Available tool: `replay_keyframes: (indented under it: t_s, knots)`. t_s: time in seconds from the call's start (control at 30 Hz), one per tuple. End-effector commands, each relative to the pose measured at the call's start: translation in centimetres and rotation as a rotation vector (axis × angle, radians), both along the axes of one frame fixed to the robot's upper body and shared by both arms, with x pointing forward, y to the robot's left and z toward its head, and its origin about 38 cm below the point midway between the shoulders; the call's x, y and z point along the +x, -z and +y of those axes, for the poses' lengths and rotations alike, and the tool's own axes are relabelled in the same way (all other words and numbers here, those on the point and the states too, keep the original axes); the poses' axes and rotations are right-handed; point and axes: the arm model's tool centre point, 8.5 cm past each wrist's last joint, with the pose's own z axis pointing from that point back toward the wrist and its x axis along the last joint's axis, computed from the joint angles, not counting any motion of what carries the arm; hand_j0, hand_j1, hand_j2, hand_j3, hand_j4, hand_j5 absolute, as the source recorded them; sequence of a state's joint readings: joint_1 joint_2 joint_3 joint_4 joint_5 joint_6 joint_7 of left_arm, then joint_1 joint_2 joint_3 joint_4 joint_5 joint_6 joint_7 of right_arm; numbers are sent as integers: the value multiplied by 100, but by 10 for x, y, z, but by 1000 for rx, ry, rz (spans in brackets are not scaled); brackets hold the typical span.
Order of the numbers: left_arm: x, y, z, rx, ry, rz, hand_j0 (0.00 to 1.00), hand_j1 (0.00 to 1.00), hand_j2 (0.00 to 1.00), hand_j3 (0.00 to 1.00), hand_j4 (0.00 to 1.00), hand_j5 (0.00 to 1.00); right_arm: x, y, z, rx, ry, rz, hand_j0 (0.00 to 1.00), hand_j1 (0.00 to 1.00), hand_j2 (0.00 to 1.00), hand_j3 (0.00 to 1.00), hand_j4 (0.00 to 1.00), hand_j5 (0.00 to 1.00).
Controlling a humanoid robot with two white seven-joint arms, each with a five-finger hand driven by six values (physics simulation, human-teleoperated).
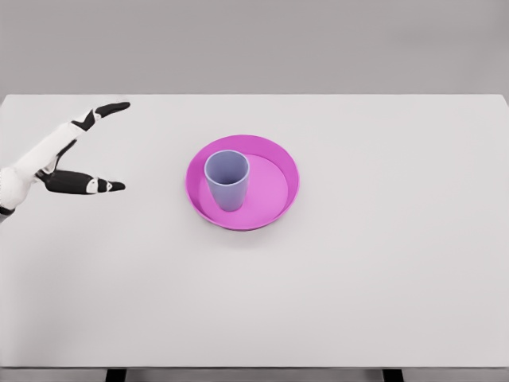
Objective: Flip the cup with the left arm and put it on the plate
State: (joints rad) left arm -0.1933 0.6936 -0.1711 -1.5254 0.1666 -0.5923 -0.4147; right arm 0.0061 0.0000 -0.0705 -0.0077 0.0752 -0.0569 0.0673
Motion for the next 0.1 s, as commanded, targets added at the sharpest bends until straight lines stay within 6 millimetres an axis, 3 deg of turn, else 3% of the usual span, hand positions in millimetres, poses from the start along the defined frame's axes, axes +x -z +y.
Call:
replay_keyframes:
  t_s: [0.0,0.07]
  knots:
    - [-4,11,-5,90,32,11,100,100,100,100,100,100,1,0,0,0,0,-1,100,100,100,100,100,100]
    - [-4,12,-6,94,35,13,100,100,100,100,100,100,0,0,0,0,0,0,100,100,100,100,100,100]
